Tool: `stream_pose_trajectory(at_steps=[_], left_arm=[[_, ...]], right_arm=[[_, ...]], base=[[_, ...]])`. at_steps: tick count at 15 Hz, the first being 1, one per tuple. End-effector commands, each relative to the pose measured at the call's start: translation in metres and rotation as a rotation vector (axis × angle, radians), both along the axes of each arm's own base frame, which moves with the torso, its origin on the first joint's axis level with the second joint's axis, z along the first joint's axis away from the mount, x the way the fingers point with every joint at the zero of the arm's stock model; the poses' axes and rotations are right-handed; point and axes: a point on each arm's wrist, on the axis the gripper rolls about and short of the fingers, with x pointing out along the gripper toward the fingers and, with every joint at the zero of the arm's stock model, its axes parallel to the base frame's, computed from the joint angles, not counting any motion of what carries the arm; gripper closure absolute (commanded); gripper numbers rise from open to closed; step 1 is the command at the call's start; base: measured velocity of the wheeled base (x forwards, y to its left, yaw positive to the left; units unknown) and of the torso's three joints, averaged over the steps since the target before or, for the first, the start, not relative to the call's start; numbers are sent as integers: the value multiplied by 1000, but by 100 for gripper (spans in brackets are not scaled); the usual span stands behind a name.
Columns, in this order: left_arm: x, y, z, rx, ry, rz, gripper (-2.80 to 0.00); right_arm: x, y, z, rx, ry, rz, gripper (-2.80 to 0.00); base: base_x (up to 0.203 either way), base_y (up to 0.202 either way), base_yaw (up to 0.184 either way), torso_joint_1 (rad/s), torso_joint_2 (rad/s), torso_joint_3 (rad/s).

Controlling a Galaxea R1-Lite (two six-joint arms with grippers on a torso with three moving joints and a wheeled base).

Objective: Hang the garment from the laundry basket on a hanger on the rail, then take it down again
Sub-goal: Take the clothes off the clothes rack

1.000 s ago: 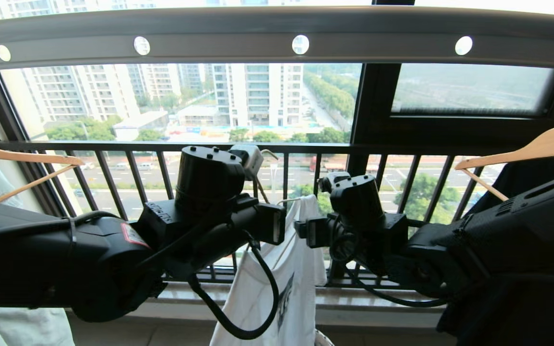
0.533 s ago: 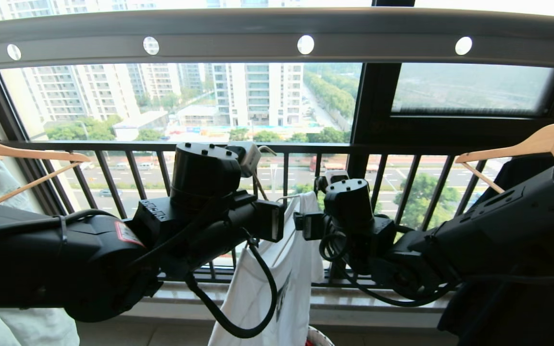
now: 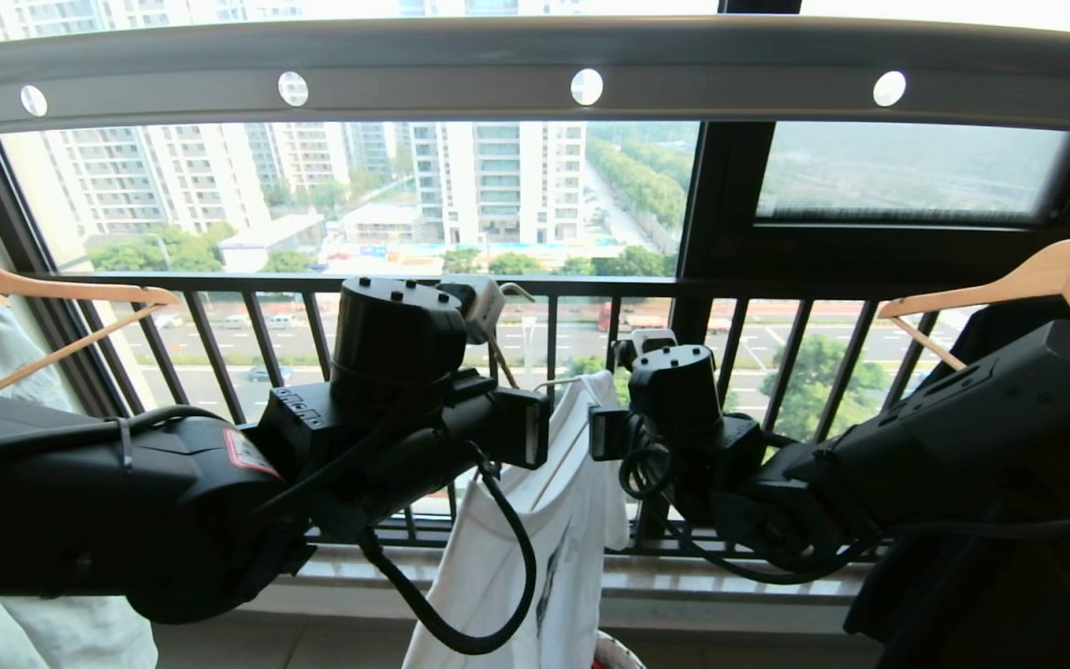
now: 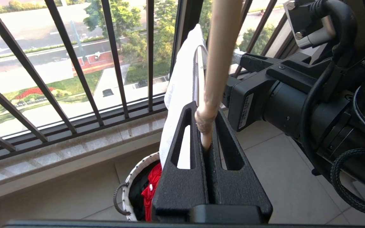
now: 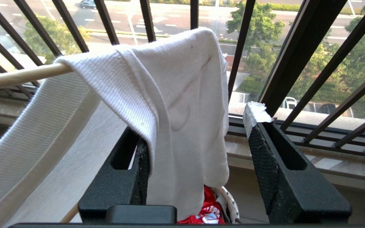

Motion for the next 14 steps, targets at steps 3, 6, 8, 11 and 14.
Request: stream_pose_trajectory(at_steps=[3,6,8,11,14], left_arm=[[7,-4,-12,30,19,33,0],[8,-5,-11,33,13,55,0],[6,-4,-8,26,6,52,0],[0,0,0,12,-5,41,0],[-6,0,5,2,-16,26,0]], right_arm=[[5,-6,6,18,-29,-28,0],[17,-17,7,24,-47,-68,0],[32,-26,-1,18,-40,-107,0],[50,-36,-13,14,-32,-148,0],[58,-42,-20,13,-24,-169,0]], base=[[0,0,0,0,0,0],[0,0,0,0,0,0],[0,0,0,0,0,0],[0,0,0,0,0,0],[0,0,0,0,0,0]])
